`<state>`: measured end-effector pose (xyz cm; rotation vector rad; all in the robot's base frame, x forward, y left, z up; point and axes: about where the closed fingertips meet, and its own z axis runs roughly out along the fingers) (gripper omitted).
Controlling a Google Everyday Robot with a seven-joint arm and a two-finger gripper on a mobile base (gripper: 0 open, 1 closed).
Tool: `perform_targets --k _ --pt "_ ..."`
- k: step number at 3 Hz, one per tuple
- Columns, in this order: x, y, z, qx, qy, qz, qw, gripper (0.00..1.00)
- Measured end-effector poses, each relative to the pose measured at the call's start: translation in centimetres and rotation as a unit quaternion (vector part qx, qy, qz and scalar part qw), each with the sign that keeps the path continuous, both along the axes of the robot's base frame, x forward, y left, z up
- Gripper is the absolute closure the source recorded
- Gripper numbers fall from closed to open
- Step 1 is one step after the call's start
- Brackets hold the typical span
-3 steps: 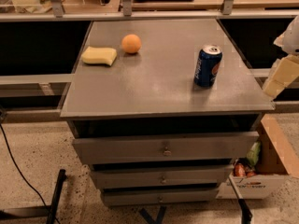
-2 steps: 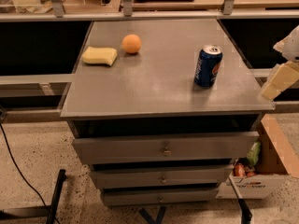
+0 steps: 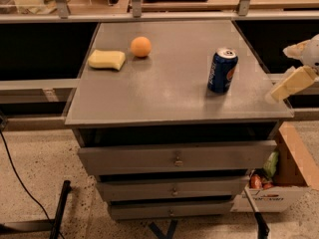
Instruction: Knock pepsi can over
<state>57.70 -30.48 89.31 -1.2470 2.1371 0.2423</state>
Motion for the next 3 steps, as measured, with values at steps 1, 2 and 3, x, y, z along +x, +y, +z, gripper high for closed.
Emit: perform_targets --k 1,2,3 --pt "1.6 1.9 0.7 0.067 -0.033 0.03 0.9968 0.0" --pt "2.8 2.9 0.9 0.123 -0.058 0.043 0.9897 0.0" --pt "3.5 3.9 0.8 0.171 -0.067 0.057 0.9814 0.0"
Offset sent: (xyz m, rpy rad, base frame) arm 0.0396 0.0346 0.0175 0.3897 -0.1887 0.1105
